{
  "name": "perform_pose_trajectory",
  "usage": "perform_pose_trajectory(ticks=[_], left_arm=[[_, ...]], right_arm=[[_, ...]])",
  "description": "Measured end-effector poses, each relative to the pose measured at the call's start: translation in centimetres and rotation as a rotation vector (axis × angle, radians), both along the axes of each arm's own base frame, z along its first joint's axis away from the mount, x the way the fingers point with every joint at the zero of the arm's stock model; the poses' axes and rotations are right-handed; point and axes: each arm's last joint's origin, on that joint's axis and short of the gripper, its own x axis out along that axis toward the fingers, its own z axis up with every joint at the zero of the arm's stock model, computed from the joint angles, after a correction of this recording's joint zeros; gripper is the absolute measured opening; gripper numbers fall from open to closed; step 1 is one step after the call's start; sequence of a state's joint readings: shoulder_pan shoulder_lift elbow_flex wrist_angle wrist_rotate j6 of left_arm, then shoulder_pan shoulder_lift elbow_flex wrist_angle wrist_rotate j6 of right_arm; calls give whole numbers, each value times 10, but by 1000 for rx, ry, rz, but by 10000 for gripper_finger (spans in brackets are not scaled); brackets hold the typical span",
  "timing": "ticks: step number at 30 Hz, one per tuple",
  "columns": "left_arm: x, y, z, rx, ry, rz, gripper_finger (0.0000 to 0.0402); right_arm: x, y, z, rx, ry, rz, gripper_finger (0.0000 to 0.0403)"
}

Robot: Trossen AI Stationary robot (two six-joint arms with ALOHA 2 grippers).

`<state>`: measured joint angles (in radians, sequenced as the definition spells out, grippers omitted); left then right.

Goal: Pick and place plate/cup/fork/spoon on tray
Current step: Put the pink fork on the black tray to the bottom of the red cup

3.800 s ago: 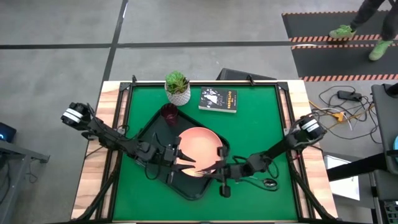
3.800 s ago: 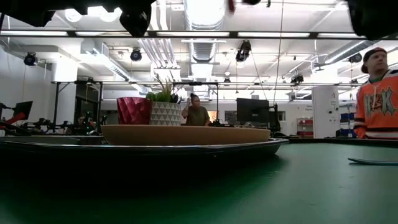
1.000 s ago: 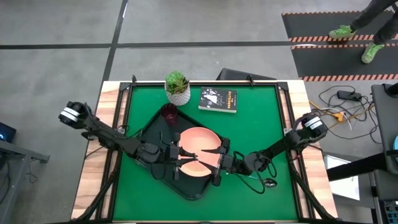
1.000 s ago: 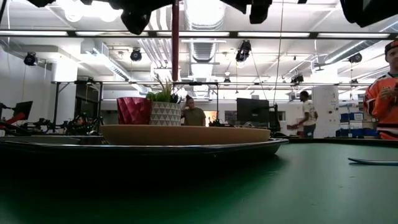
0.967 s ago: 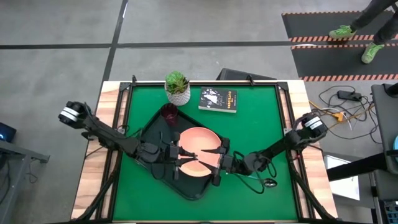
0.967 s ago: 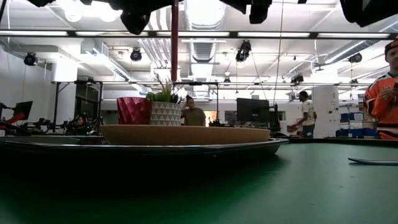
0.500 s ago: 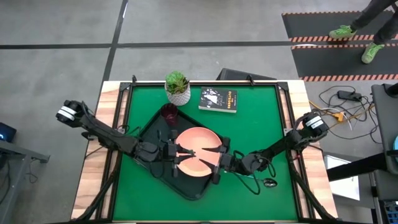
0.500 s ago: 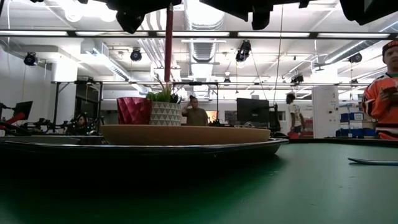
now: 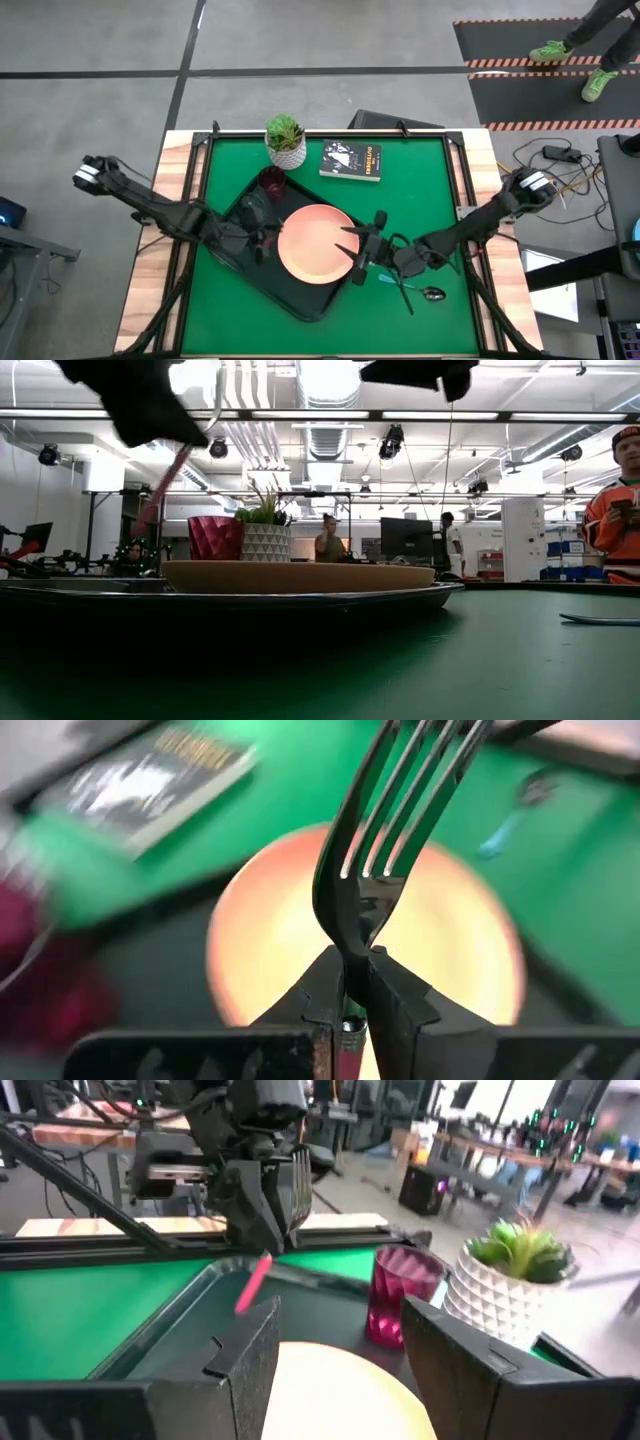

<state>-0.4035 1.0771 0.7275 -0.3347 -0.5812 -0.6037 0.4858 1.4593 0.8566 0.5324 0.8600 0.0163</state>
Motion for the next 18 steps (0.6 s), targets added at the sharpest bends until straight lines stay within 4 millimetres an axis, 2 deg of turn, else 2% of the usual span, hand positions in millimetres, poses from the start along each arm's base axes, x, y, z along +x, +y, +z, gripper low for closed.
perform_pose_trajectory(ticks=[5, 10, 14, 18], left_arm=[[-23, 25, -6, -68, 214, 222, 15], [-33, 43, -16, -158, 439, 314, 15], [-35, 53, -25, -167, 565, 383, 15], [-32, 59, -32, -189, 616, 419, 15]], right_arm=[[-17, -9, 21, 28, 17, -8, 196], [-31, -16, 38, 28, 16, -10, 196], [-35, -18, 41, 10, 34, -9, 196], [-35, -18, 38, -6, 61, -9, 196]])
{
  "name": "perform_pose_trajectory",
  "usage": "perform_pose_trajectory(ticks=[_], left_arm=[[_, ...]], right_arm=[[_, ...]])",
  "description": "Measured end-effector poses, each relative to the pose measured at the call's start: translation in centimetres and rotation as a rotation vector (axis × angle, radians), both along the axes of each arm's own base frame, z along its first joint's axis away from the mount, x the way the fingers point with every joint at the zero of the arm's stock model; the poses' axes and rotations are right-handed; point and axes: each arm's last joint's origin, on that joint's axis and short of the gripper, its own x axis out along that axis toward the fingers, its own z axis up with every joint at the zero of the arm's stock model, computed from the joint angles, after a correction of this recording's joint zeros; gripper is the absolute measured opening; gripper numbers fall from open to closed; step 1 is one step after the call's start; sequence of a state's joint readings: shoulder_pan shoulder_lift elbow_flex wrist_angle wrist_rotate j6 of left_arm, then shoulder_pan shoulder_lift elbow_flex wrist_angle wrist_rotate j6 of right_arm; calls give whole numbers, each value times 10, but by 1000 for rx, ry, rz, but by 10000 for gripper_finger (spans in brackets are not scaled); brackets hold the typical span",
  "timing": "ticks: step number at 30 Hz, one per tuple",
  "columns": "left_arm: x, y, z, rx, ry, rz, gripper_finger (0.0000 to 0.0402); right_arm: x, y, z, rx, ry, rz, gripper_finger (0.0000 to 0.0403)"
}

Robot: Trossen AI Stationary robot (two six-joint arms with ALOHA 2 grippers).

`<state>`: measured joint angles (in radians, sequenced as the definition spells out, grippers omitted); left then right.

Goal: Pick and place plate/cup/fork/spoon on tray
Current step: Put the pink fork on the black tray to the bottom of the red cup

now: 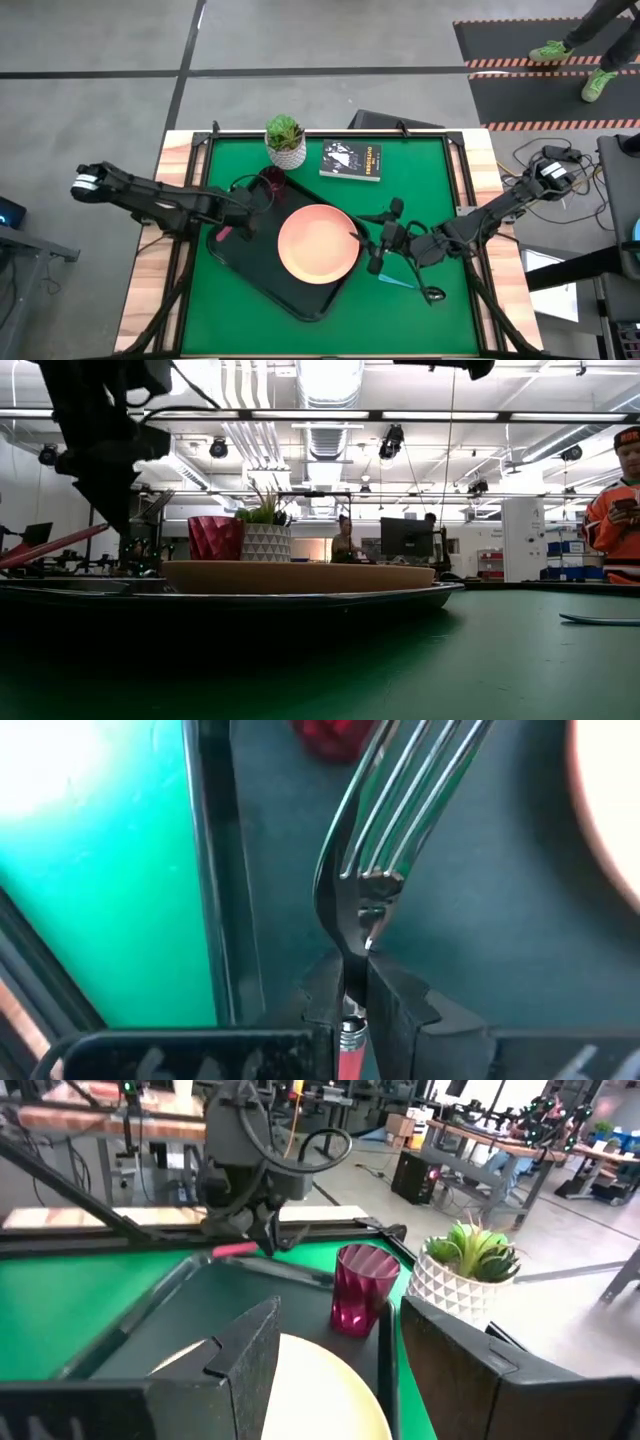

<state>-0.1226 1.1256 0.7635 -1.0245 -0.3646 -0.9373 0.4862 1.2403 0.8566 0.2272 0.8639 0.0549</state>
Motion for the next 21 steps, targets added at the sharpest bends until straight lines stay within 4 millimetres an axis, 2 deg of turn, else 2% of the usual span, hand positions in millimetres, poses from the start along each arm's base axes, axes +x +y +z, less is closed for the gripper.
perform_pose_trajectory(ticks=[7, 12, 18, 21], left_arm=[[7, 10, -11, -56, 89, 33, 15], [9, 16, -16, -177, 146, -46, 15], [7, 27, -17, -307, 117, -72, 15], [10, 35, -22, -381, 45, -92, 15]], right_arm=[[-1, -1, -12, -12, 88, -11, 196], [-1, -1, -13, -15, 94, -11, 196], [-2, -1, -12, -26, 99, -9, 196], [-2, -1, -12, -28, 102, -9, 196]])
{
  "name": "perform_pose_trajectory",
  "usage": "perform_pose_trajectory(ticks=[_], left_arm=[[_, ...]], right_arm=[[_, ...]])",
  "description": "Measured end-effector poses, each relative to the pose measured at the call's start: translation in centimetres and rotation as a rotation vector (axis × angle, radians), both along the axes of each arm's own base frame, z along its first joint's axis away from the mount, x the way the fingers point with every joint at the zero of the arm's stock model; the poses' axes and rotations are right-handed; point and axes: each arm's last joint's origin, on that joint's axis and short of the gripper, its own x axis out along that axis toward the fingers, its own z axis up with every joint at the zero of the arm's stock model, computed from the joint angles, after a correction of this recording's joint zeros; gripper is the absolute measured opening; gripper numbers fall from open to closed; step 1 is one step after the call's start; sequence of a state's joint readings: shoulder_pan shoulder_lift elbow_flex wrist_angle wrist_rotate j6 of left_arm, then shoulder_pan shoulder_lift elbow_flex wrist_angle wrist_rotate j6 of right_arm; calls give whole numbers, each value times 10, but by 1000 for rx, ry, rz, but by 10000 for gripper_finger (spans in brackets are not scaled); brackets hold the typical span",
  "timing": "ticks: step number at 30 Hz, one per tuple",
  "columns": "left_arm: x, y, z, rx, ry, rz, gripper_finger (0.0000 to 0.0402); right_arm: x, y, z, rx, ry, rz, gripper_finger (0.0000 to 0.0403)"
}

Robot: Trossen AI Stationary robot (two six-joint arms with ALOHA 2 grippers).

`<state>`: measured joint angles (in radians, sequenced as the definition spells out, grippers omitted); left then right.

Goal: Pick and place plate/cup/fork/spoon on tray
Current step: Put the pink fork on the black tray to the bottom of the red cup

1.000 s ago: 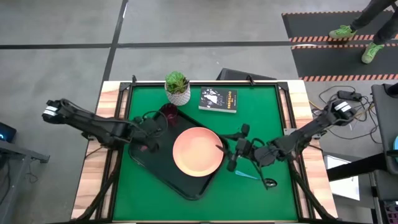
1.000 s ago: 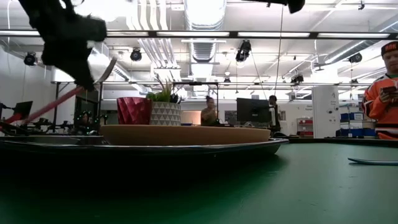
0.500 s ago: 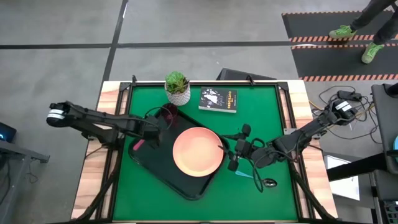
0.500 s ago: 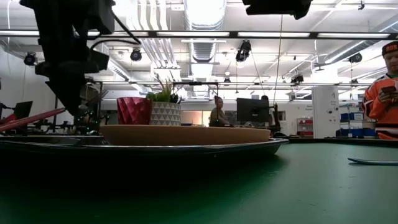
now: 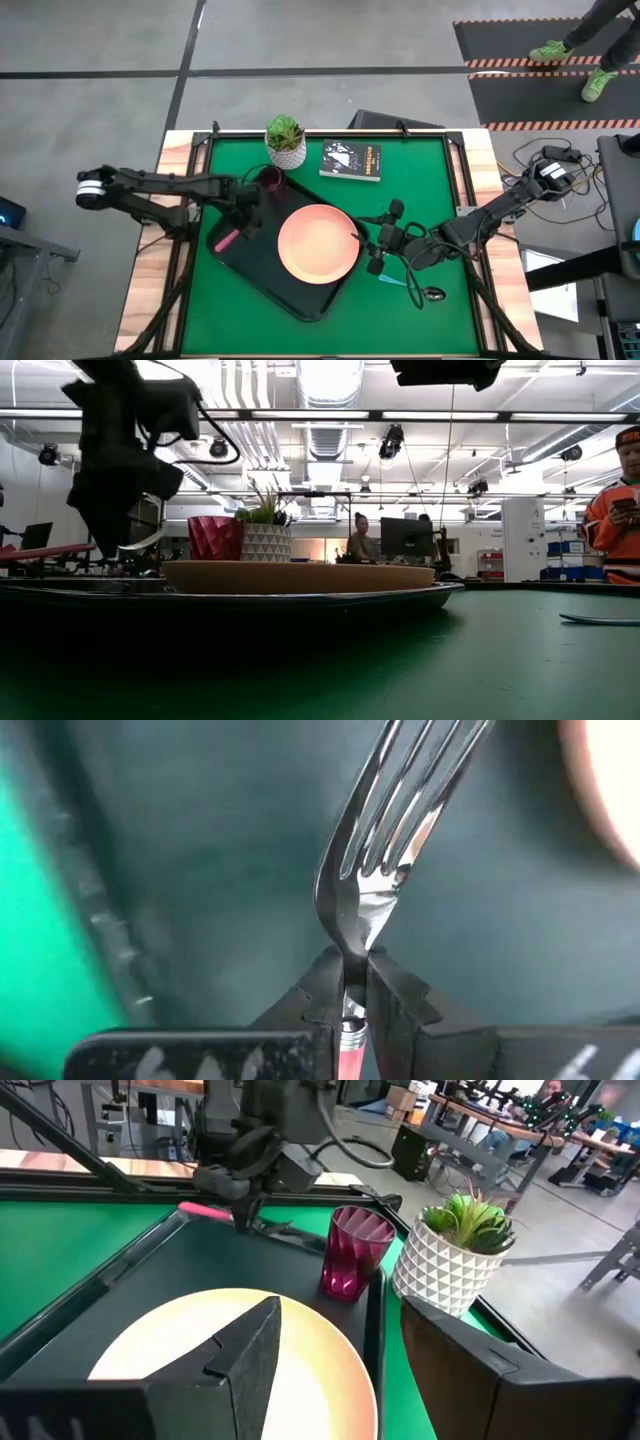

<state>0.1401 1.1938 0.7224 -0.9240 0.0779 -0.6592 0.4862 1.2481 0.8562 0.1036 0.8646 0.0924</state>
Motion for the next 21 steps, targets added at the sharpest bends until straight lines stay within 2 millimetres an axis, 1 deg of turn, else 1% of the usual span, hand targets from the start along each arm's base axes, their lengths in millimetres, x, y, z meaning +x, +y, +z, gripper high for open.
perform_pose_trajectory(ticks=[3, 9, 13, 21], left_arm=[[2, 8, -4, -72, -37, 23, 15], [1, 21, -12, -174, -24, 92, 15], [1, 27, -18, -181, 6, 126, 15], [-2, 29, -43, -182, 106, 168, 15]], right_arm=[[-1, 0, 0, -5, 9, 0, 196], [-2, -1, 0, -12, 17, 1, 196], [-4, -2, 1, -18, 29, 0, 196], [-5, -3, -1, -23, 45, -1, 196]])
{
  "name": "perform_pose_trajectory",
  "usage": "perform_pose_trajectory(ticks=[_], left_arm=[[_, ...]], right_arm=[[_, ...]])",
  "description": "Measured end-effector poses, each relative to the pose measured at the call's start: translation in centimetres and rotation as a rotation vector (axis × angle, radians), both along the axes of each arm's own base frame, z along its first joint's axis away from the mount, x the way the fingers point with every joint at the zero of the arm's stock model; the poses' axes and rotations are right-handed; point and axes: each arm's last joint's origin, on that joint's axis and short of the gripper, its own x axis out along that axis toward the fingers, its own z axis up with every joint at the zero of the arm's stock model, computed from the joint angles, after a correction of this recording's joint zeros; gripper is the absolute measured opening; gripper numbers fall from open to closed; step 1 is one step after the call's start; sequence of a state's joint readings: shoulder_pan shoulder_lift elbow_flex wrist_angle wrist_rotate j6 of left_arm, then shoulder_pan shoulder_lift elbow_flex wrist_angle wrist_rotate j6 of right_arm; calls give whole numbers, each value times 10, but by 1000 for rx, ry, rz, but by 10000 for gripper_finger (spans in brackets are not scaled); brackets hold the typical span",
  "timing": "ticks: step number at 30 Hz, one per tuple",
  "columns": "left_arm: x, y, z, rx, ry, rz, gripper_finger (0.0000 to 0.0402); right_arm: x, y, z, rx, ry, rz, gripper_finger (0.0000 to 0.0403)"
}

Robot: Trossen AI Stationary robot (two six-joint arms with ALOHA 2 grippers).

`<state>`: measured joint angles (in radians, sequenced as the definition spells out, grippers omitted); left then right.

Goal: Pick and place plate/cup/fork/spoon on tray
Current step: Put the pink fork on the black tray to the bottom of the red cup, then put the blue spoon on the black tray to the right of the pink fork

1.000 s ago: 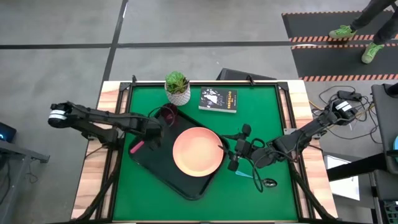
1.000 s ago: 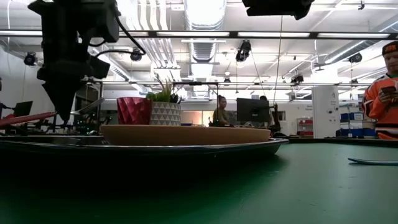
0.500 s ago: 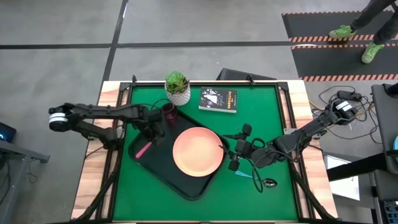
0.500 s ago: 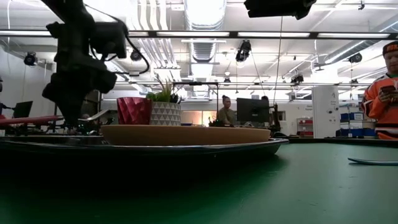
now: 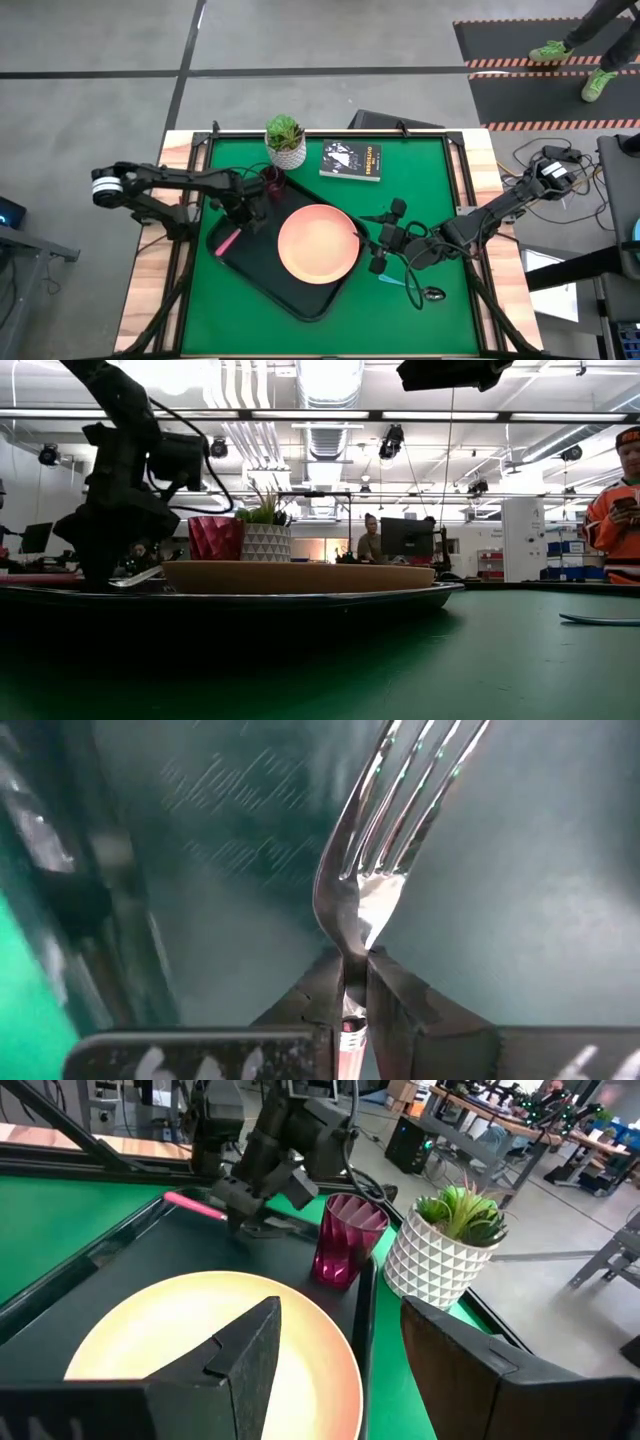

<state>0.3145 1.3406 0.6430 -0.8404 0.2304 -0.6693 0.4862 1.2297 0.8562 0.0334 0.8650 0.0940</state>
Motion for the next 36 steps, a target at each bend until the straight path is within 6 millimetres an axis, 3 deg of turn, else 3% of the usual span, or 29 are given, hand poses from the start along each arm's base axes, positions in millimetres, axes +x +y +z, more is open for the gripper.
perform_pose_trajectory(ticks=[16, 28, 36], left_arm=[[6, 9, -3, 80, -29, 49, 16], [6, 9, -3, 88, -34, -3, 73], [4, 0, 17, 18, -84, -62, 79]], right_arm=[[0, 0, 0, 1, -1, 0, 196], [0, 0, 0, 0, 0, 0, 196], [0, 0, 0, 2, -1, -1, 196]])
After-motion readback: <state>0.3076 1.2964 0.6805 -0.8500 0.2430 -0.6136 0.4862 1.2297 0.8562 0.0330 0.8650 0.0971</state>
